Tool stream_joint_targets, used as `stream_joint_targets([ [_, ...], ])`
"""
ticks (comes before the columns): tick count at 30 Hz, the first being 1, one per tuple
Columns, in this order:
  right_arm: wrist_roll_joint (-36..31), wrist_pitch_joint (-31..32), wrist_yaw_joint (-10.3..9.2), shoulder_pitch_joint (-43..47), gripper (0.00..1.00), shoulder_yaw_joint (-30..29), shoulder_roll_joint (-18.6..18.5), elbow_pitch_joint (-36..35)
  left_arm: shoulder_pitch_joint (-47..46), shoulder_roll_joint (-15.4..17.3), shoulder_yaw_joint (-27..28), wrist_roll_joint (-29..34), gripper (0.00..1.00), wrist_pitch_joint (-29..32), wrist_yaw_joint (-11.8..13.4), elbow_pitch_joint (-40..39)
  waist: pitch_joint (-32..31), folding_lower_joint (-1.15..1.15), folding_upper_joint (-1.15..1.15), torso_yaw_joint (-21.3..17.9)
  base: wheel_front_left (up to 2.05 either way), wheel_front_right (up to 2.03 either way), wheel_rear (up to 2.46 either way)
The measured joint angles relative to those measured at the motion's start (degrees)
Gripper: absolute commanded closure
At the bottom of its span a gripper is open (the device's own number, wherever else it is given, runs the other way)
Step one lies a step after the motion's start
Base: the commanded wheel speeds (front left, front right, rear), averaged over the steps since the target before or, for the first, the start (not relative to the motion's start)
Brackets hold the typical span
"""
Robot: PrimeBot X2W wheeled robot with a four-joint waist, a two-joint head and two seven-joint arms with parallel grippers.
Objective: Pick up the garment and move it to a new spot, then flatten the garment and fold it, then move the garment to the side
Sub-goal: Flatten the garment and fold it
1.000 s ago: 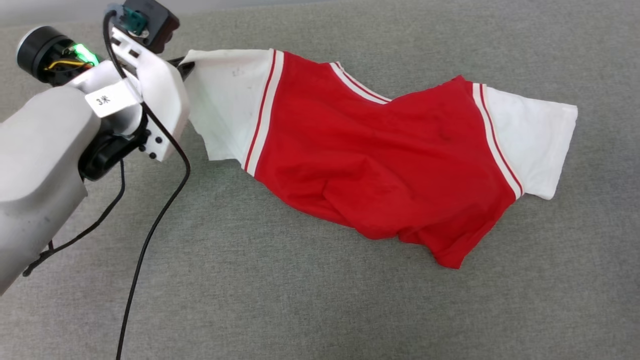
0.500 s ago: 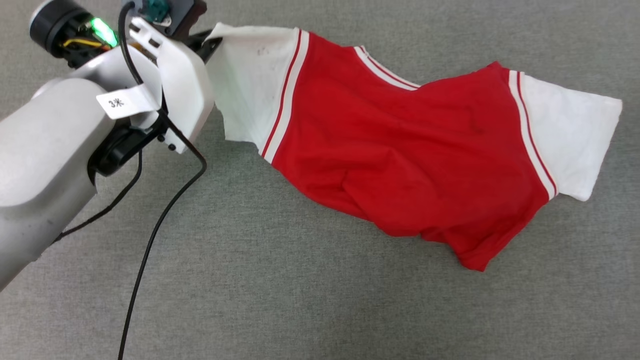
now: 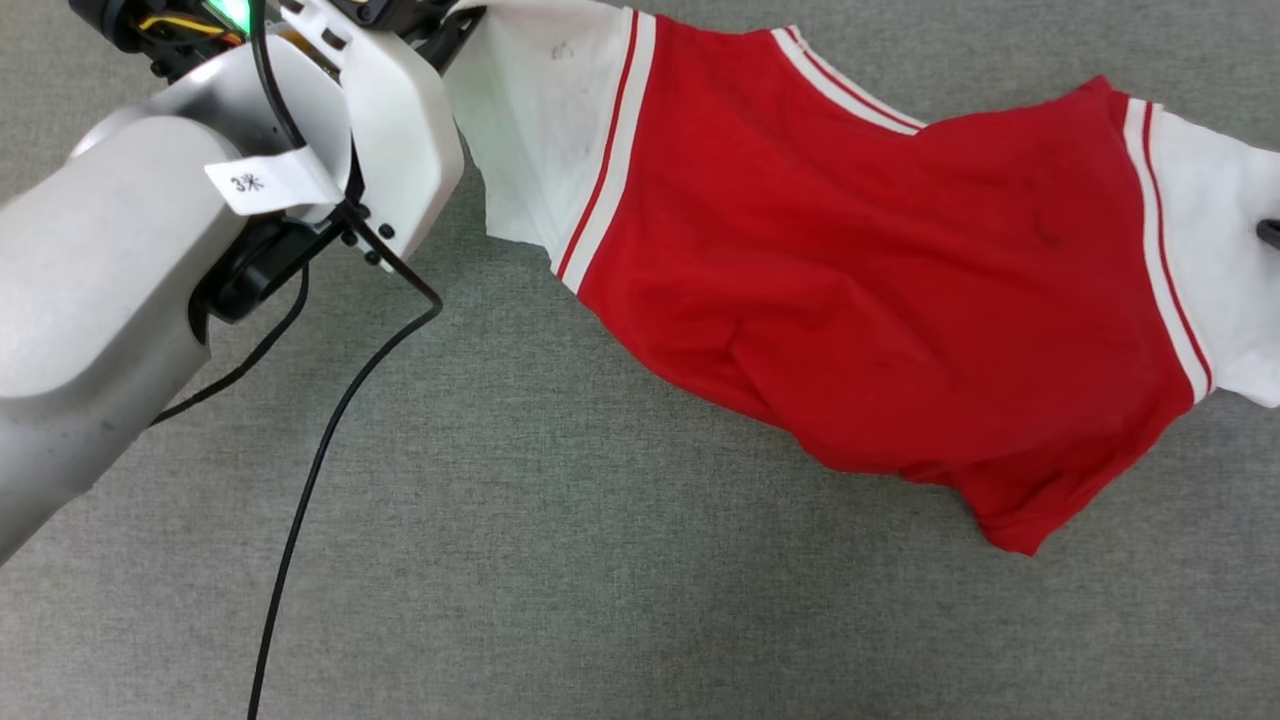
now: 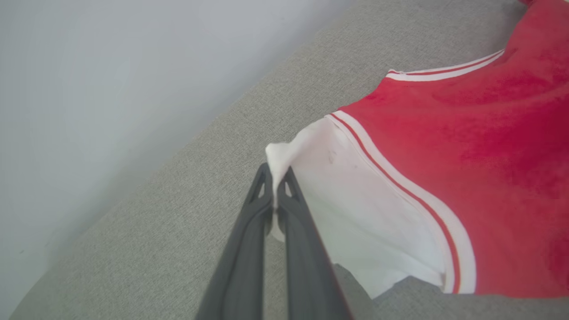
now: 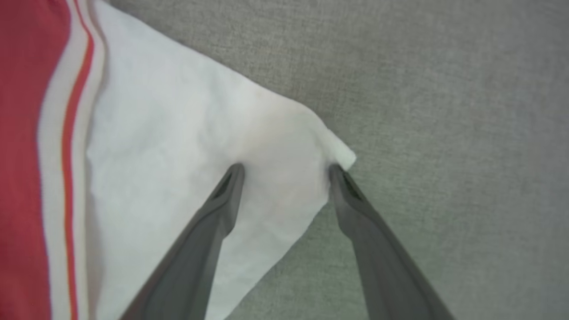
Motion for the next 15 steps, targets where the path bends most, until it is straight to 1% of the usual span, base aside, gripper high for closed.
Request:
stream_joint_targets([
  [5,0.24,-1.54,-0.02,-0.87,0.00,2.16,0.92,4.23,-0.41,-0.31,-0.05,0.32,1.00,-0.25,0.07,0.12,1.29,0.00,0.00,0.55,0.00,0.00,0.00],
  [10,1.49,-3.72,-0.12,-1.16,0.00,4.82,0.87,5.43,-0.41,-0.47,-0.10,0.23,1.00,-0.76,0.05,0.71,1.36,-0.01,0.00,0.37,0.00,0.00,0.00],
  [11,1.64,-4.34,-0.12,-1.31,0.68,5.41,0.82,5.59,-0.40,-0.48,-0.10,0.12,1.00,-0.78,0.04,0.86,1.30,-0.01,0.00,0.28,0.00,0.00,0.00],
  [12,1.67,-5.14,-0.12,-1.43,1.00,6.01,0.74,5.77,-0.40,-0.46,-0.10,-0.02,1.00,-0.84,0.03,1.03,1.20,-0.01,0.00,0.18,0.00,0.00,0.00],
  [15,1.69,-7.58,-0.01,-1.98,1.00,7.86,0.82,6.31,-0.15,-0.42,-0.20,-0.13,1.00,-1.21,-0.01,1.79,0.67,-0.01,0.00,-0.17,0.00,0.00,0.00],
])
